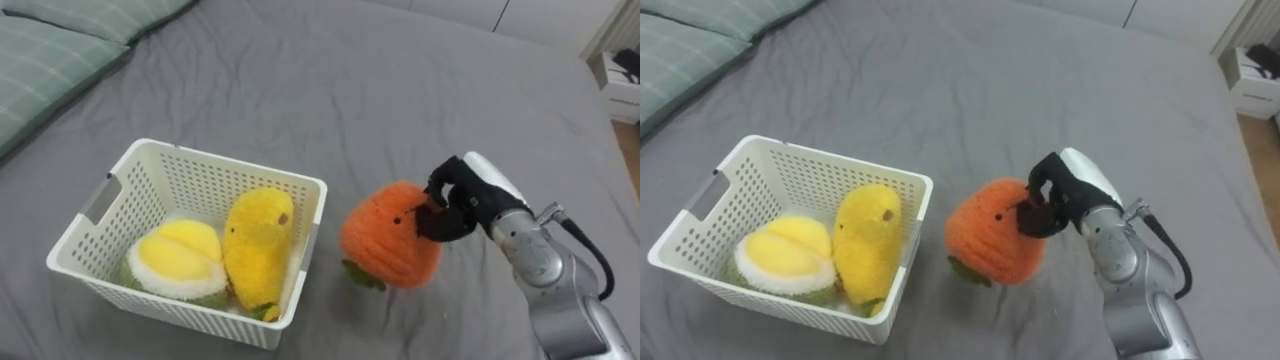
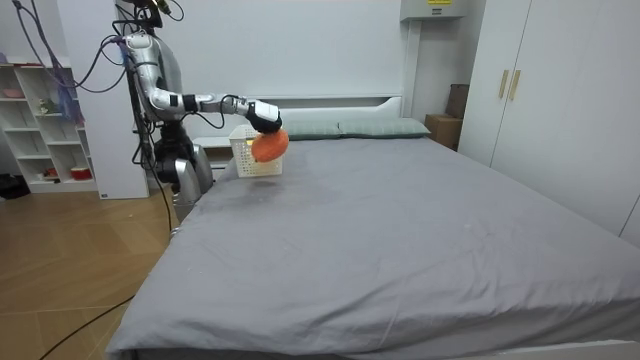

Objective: Collect toys from the bed

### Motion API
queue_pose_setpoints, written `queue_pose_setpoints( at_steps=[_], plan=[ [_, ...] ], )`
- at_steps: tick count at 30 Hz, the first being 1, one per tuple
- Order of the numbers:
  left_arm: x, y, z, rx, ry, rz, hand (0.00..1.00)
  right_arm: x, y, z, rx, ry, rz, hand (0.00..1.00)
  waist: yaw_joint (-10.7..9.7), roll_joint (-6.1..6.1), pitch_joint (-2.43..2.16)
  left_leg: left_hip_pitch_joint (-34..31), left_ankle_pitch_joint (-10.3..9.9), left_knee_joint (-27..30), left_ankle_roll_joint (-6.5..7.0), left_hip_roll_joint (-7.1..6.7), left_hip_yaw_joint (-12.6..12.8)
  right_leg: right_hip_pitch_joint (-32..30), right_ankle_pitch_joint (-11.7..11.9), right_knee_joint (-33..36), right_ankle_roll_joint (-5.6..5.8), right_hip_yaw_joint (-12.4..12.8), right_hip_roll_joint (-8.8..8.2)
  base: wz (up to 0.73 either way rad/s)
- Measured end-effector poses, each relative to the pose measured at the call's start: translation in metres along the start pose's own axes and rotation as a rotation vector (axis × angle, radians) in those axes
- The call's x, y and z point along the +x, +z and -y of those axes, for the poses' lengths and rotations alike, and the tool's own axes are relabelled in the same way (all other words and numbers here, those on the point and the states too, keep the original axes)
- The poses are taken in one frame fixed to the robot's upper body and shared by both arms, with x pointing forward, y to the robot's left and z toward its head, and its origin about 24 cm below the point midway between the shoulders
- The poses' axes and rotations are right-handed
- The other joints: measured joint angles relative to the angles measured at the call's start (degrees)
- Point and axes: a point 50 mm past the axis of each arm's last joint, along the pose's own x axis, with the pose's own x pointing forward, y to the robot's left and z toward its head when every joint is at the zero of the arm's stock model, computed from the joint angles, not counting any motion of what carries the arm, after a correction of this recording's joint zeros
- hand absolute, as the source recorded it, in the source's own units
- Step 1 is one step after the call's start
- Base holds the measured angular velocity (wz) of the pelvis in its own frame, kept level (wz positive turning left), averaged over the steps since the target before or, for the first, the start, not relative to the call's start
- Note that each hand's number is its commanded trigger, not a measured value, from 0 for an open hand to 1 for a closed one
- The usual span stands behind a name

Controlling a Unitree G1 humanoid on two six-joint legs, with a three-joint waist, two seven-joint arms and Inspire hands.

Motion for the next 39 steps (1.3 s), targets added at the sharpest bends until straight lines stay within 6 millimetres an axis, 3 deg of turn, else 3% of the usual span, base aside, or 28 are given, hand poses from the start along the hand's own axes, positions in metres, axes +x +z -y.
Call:
queue_pose_setpoints(
  at_steps=[16, 22, 25, 30, 39],
  plan=[
    [0.001, 0.020, -0.003, -0.016, 0.030, 0.088, 0.00, -0.011, 0.044, 0.042, -0.103, -0.168, 0.183, 1.00, 0.07, 0.42, -0.28, 0.32, 0.01, -0.38, 0.03, 0.13, 1.35, -0.49, 0.00, 0.42, 0.00, 0.84, 0.02, -0.03],
    [0.001, 0.023, -0.004, -0.022, 0.032, 0.099, 0.00, -0.011, 0.073, 0.061, -0.114, -0.243, 0.283, 1.00, 0.86, 0.19, -0.39, -0.02, 0.01, -0.51, 0.03, 0.15, 1.19, -0.87, 0.00, 0.40, 0.00, 0.66, 0.01, 0.01],
    [0.001, 0.023, -0.004, -0.021, 0.032, 0.103, 0.00, -0.014, 0.091, 0.068, -0.110, -0.270, 0.358, 1.00, 1.32, -0.47, -0.47, 0.02, 0.02, -0.26, 0.02, 0.11, 0.83, -0.67, 0.00, 0.31, 0.00, -0.12, -0.08, 0.06],
    [0.001, 0.025, -0.004, -0.022, 0.031, 0.108, 0.00, -0.012, 0.105, 0.060, -0.125, -0.217, 0.390, 1.00, 3.32, -1.37, -0.31, 0.18, 0.02, -0.51, 0.04, 0.01, 0.33, -0.33, 0.01, 0.25, 0.01, -0.20, -0.08, 0.02],
    [0.000, 0.027, 0.000, -0.020, 0.021, 0.105, 0.00, -0.006, 0.128, 0.038, -0.171, -0.050, 0.430, 1.00, 7.36, -1.13, 0.15, -0.47, 0.22, -0.31, -0.08, -0.27, -1.80, -0.08, 0.01, 0.14, 0.01, -1.63, -0.13, 0.10]
  ],
)
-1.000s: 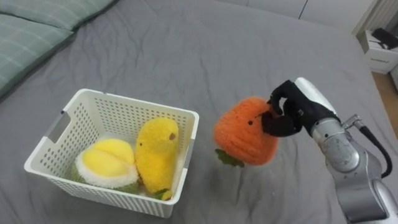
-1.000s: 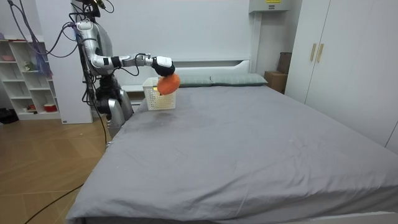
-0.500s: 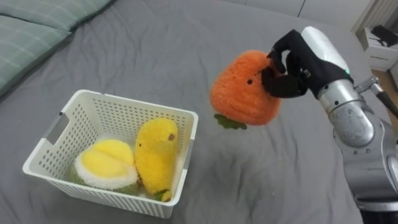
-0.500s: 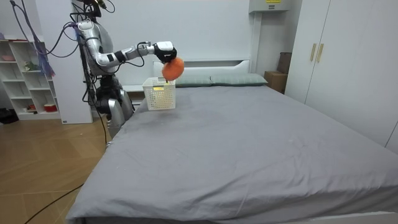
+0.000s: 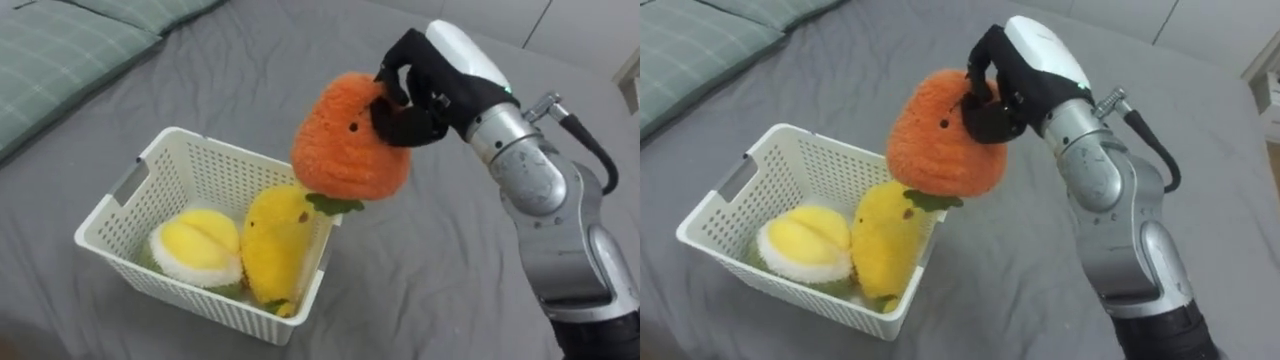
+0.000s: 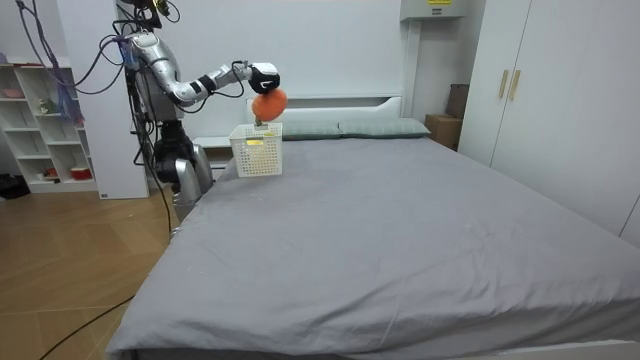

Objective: Collect toys from the bed

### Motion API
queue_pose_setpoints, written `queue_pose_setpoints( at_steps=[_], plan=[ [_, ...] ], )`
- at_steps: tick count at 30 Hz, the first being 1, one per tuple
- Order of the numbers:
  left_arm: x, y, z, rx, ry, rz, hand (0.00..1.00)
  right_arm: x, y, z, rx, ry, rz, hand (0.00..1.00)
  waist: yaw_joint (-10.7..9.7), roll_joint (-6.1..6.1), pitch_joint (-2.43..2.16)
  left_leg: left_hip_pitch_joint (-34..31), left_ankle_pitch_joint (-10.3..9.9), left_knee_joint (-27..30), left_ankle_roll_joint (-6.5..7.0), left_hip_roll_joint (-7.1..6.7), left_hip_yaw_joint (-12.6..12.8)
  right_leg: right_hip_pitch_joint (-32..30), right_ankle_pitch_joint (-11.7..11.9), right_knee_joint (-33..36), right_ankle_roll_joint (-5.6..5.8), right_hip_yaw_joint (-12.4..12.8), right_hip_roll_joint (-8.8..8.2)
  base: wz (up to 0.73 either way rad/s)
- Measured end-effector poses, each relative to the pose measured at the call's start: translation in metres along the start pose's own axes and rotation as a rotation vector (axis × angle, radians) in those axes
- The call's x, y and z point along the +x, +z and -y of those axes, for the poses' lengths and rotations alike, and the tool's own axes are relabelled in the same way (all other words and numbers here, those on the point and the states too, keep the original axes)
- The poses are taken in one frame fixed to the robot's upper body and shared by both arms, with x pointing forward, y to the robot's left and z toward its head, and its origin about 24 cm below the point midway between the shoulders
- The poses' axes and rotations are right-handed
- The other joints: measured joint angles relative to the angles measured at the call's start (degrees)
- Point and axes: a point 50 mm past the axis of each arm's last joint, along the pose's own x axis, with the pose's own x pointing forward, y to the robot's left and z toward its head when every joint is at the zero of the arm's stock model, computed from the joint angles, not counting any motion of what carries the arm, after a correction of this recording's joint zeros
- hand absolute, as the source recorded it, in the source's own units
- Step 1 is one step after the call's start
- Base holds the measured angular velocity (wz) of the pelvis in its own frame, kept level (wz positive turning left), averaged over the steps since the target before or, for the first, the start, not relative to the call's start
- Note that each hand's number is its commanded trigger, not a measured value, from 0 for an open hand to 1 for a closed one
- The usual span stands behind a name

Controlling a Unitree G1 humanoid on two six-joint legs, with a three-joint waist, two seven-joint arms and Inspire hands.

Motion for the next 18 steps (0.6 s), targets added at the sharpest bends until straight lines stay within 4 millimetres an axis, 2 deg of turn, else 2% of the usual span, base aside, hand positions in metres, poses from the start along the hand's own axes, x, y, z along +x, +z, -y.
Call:
queue_pose_setpoints(
  at_steps=[3, 4, 5, 6, 7, 8, 9, 10, 11, 18],
  plan=[
    [0.000, 0.002, 0.000, -0.002, -0.004, 0.004, 0.00, 0.005, 0.006, -0.008, -0.003, 0.060, 0.016, 1.00, 0.62, -0.35, 0.26, -0.66, 0.23, 0.25, -0.10, -0.22, -1.17, 0.02, 0.00, -0.19, 0.00, -0.50, -0.02, 0.23],
    [0.000, 0.003, 0.000, -0.002, -0.005, 0.006, 0.00, 0.006, 0.007, -0.010, 0.000, 0.071, 0.017, 0.95, 1.06, -0.40, 0.30, -0.75, 0.28, 0.25, -0.11, -0.27, -1.38, 0.02, 0.00, -0.25, 0.00, -0.66, -0.04, 0.16],
    [0.001, 0.006, 0.001, 0.001, -0.007, 0.012, 0.00, 0.008, 0.006, -0.015, 0.008, 0.093, 0.012, 0.74, 1.80, -0.58, 0.32, -0.90, 0.40, 0.26, -0.11, -0.42, -1.72, 0.09, 0.00, -0.51, 0.00, -1.00, -0.10, 0.16],
    [0.001, 0.009, 0.001, 0.001, -0.010, 0.018, 0.00, 0.009, 0.006, -0.020, 0.014, 0.117, 0.003, 0.61, 2.16, -0.78, 0.33, -1.06, 0.55, 0.27, -0.11, -0.56, -2.17, 0.19, 0.00, -0.70, 0.00, -1.42, -0.18, 0.19],
    [0.001, 0.010, 0.001, 0.001, -0.010, 0.020, 0.00, 0.009, 0.006, -0.023, 0.016, 0.131, 0.002, 0.53, 2.29, -0.84, 0.33, -1.20, 0.64, 0.27, -0.09, -0.62, -2.47, 0.21, 0.00, -0.70, 0.00, -1.72, -0.23, 0.22],
    [0.002, 0.012, 0.002, 0.001, -0.011, 0.022, 0.00, 0.010, 0.007, -0.026, 0.015, 0.151, 0.000, 0.50, 2.78, -0.95, 0.34, -1.45, 0.77, 0.34, -0.05, -0.78, -3.00, 0.20, 0.00, -0.77, 0.00, -1.92, -0.31, 0.23],
    [0.002, 0.013, 0.002, 0.001, -0.012, 0.021, 0.00, 0.010, 0.007, -0.028, 0.014, 0.169, -0.001, 0.37, 3.11, -1.02, 0.34, -1.56, 0.89, 0.34, 0.00, -0.91, -3.34, 0.25, 0.00, -0.75, 0.00, -2.47, -0.43, 0.20],
    [0.002, 0.013, 0.002, 0.001, -0.013, 0.021, 0.00, 0.010, 0.007, -0.030, 0.014, 0.177, -0.002, 0.13, 3.30, -1.05, 0.35, -1.58, 0.93, 0.34, 0.03, -0.97, -3.53, 0.37, 0.00, -0.76, 0.00, -2.77, -0.48, 0.20],
    [0.002, 0.013, 0.003, 0.004, -0.014, 0.020, 0.00, 0.011, 0.005, -0.033, 0.018, 0.194, -0.010, 0.00, 3.38, -1.18, 0.31, -1.57, 1.02, 0.34, 0.05, -1.12, -4.04, 0.62, 0.00, -0.76, 0.01, -3.31, -0.58, 0.20],
    [0.002, 0.015, 0.001, 0.007, -0.009, 0.014, 0.00, 0.015, -0.008, -0.049, 0.058, 0.280, -0.084, 0.00, 5.12, -1.90, 0.24, -1.95, 1.62, 0.46, 0.18, -1.80, -5.68, 0.74, -0.13, -0.58, 0.21, -3.53, -0.93, 0.13]
  ],
)
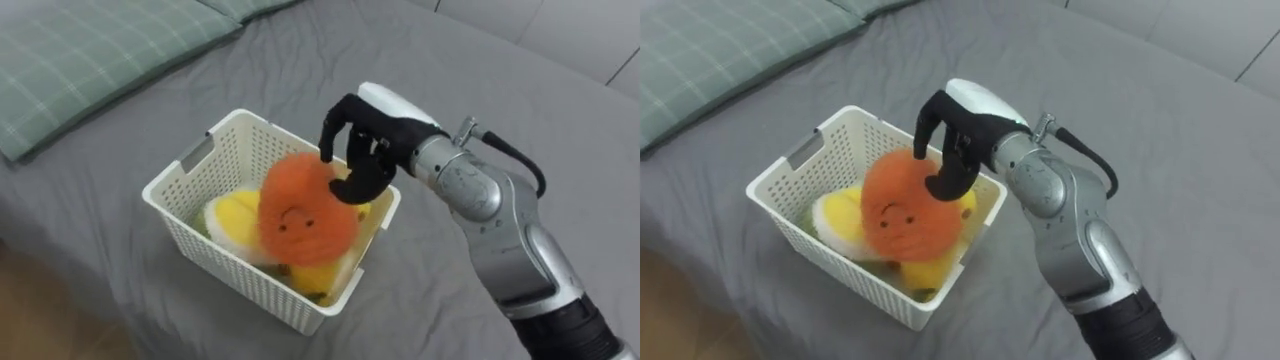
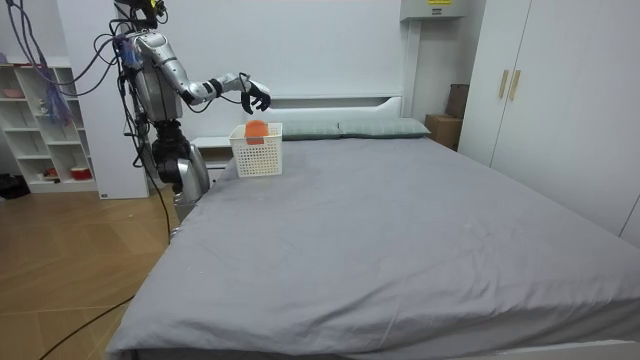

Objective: Collect toys from the bed

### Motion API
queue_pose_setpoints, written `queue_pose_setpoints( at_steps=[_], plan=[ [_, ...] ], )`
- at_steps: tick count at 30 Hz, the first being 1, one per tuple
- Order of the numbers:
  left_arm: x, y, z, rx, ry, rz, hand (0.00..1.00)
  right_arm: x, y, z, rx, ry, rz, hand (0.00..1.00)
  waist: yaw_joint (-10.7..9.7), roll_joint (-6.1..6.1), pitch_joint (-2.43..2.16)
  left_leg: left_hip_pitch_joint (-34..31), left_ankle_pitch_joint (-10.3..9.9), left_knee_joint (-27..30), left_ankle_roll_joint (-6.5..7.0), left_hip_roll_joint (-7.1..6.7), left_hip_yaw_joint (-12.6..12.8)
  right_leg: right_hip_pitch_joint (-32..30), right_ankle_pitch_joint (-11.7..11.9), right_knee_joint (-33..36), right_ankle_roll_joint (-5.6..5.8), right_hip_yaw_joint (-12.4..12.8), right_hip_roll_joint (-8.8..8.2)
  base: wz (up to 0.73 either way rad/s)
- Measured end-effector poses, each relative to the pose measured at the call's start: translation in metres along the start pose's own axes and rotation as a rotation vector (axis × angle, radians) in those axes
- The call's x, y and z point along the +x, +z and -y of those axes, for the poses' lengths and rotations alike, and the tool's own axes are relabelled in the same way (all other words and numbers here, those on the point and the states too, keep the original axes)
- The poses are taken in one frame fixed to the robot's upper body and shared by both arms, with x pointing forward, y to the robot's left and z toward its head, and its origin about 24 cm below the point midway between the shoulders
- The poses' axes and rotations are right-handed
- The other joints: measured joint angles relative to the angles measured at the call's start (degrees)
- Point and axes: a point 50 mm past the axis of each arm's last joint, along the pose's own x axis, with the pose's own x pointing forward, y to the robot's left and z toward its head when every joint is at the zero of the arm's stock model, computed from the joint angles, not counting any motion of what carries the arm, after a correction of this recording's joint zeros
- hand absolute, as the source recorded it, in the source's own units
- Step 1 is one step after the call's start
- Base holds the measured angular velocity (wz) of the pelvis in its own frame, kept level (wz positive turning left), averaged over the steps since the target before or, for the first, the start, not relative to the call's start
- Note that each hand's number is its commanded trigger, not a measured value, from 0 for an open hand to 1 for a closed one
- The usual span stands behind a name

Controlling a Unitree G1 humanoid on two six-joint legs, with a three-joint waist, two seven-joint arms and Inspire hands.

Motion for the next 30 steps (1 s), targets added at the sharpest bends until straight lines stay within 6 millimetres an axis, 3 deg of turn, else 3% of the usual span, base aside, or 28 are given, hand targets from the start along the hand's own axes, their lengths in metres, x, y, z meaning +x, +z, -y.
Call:
queue_pose_setpoints(
  at_steps=[9, 19, 24, 30],
  plan=[
    [0.000, 0.005, -0.002, 0.004, 0.003, 0.002, 0.00, 0.006, -0.016, -0.009, -0.008, 0.037, -0.089, 0.00, 1.58, -0.58, 0.16, -1.05, 0.05, 0.86, -0.10, -0.08, -0.76, -0.65, 0.00, 0.28, 0.00, 0.38, 0.14, 0.05],
    [0.001, 0.010, -0.002, 0.013, 0.011, 0.015, 0.00, 0.008, -0.020, -0.014, -0.008, 0.062, -0.107, 0.00, 1.71, -0.76, 0.09, -1.31, 0.14, 0.82, -0.17, 0.03, -0.55, -1.41, 0.00, 0.61, 0.00, 1.48, 0.24, 0.00],
    [0.001, 0.010, -0.001, 0.014, 0.013, 0.017, 0.00, 0.008, -0.021, -0.015, 0.003, 0.065, -0.108, 0.00, 2.10, -1.05, 0.61, -1.15, 0.13, 0.72, -0.16, 0.17, 0.23, -1.63, 0.01, 0.64, -0.01, 2.32, 0.27, -0.07],
    [0.000, 0.008, -0.002, 0.019, 0.024, 0.018, 0.00, 0.012, -0.031, -0.010, 0.034, 0.028, -0.135, 0.00, 1.11, -1.14, 0.62, -1.05, 0.01, 0.67, -0.01, 0.16, 0.72, -1.74, 0.01, 0.66, -0.01, 3.29, 0.22, -0.05]
  ],
)
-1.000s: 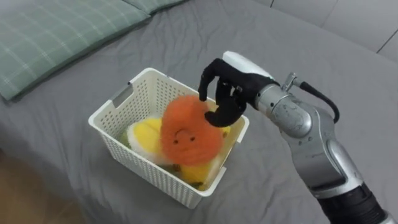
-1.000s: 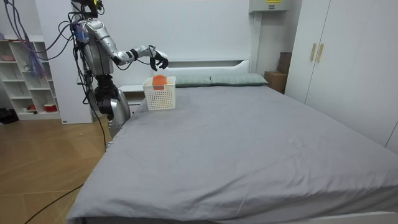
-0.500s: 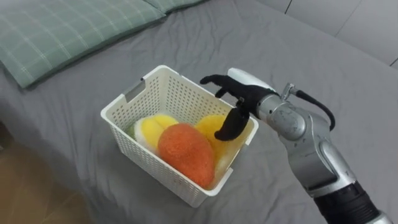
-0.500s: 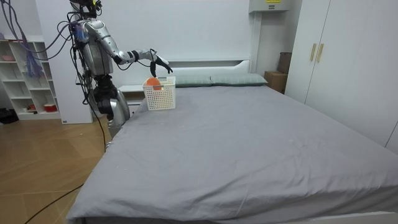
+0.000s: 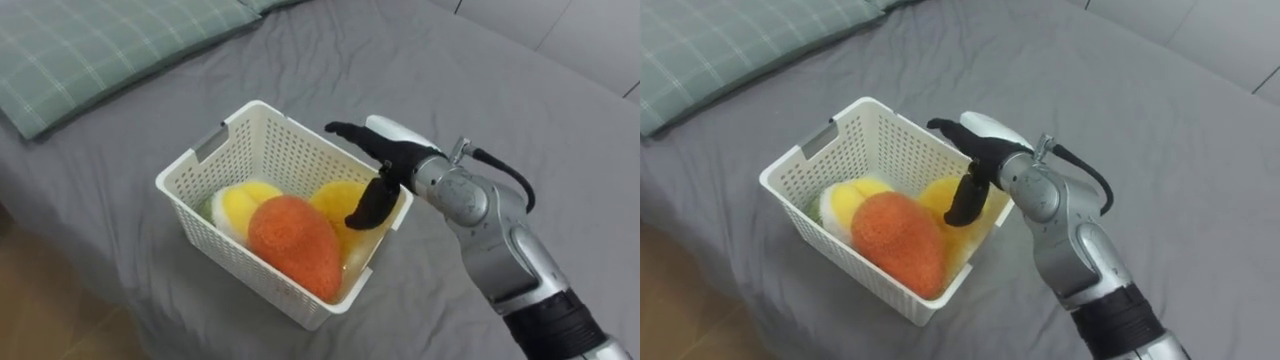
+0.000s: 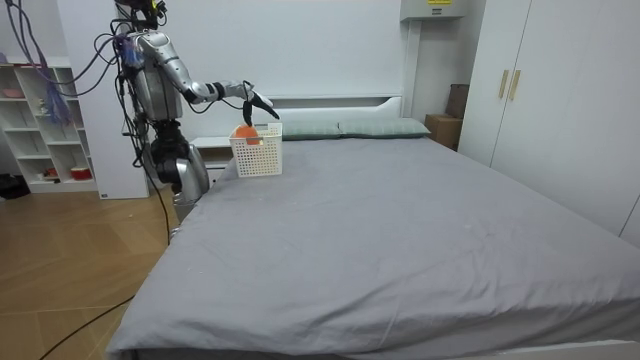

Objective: Collect toys from the bed

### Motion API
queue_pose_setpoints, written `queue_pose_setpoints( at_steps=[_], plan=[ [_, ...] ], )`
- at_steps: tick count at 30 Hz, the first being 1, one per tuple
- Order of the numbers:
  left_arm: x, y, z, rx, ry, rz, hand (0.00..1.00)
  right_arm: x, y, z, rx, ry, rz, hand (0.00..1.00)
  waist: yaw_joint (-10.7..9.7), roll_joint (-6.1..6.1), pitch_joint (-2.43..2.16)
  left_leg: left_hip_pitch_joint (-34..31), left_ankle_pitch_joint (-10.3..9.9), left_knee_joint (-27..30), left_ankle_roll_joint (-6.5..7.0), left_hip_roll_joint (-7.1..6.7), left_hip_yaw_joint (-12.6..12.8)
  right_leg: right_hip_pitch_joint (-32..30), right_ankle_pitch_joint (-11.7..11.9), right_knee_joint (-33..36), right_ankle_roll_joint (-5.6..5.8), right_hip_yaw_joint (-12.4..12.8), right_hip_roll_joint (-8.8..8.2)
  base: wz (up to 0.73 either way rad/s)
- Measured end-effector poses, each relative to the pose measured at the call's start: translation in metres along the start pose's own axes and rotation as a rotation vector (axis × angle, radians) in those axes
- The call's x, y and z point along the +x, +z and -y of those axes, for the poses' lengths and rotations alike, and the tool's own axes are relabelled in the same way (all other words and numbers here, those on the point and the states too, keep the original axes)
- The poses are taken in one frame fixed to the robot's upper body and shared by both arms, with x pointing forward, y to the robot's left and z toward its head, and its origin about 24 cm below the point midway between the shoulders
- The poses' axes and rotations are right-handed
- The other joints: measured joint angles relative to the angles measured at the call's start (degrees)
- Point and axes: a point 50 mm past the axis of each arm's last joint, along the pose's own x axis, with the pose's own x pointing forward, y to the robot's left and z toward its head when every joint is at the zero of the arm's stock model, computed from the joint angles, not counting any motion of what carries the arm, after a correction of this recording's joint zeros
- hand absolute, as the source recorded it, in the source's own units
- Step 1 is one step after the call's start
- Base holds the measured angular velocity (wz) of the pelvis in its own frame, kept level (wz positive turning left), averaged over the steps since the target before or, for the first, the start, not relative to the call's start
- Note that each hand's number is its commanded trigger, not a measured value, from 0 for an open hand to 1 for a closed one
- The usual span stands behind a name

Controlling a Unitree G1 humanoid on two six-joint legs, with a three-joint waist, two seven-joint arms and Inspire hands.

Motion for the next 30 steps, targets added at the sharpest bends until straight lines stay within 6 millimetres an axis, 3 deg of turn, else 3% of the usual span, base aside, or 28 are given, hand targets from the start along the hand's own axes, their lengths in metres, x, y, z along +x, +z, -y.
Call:
queue_pose_setpoints(
  at_steps=[4, 7, 11, 15, 20, 25, 30],
  plan=[
    [0.000, 0.000, 0.001, -0.015, 0.003, 0.000, 0.00, -0.003, -0.007, 0.012, 0.067, -0.075, -0.004, 0.00, -1.04, 0.13, -0.01, -0.44, 0.01, 0.34, 0.02, 0.07, 0.53, -0.71, 0.01, 0.08, -0.01, 0.28, -0.02, -0.04],
    [0.000, -0.007, 0.002, -0.036, -0.001, -0.024, 0.00, -0.006, -0.012, 0.024, 0.249, -0.151, 0.053, 0.00, -3.66, 1.28, 0.28, 0.45, 0.02, 0.17, 0.12, 0.13, 1.15, -0.02, 0.01, -0.03, -0.01, 0.43, -0.07, -0.06],
    [-0.001, -0.010, 0.003, -0.055, 0.002, -0.016, 0.00, -0.016, -0.024, 0.038, 0.412, -0.272, 0.116, 0.00, -6.37, 2.67, -0.14, 0.66, -0.20, 0.01, 0.32, 0.56, 3.18, -0.30, 0.02, 0.14, 0.02, 1.14, -0.07, -0.18],
    [-0.003, -0.018, 0.001, -0.066, 0.022, -0.012, 0.00, -0.031, -0.049, 0.042, 0.599, -0.413, 0.124, 0.00, -10.18, 3.86, -1.02, 2.45, -0.21, -1.10, 0.31, 0.92, 4.98, 0.17, 0.06, 0.19, 0.04, 2.18, -0.03, -0.22],
    [-0.005, -0.026, -0.002, -0.073, 0.032, 0.002, 0.00, -0.052, -0.076, 0.050, 0.705, -0.589, 0.090, 0.00, -14.59, 4.84, -1.55, 3.69, -0.40, -1.89, 0.32, 1.27, 7.04, 0.23, 0.06, 0.31, 0.04, 4.09, 0.18, -0.23],
    [-0.006, -0.037, -0.008, -0.100, 0.051, -0.014, 0.00, -0.078, -0.106, 0.055, 0.766, -0.803, 0.017, 0.00, -17.33, 5.26, -1.60, 4.39, -1.23, -1.85, 0.05, 2.22, 9.90, -0.24, 0.15, 1.02, -0.06, 6.49, 0.91, -0.28],
    [-0.008, -0.047, -0.010, -0.107, 0.057, -0.039, 0.00, -0.098, -0.135, 0.042, 0.819, -0.901, -0.094, 0.00, -20.12, 5.72, -1.61, 4.94, -1.59, -1.88, -0.06, 2.56, 10.89, -0.12, 0.17, 1.04, -0.09, 6.66, 1.14, -0.11]
  ],
)
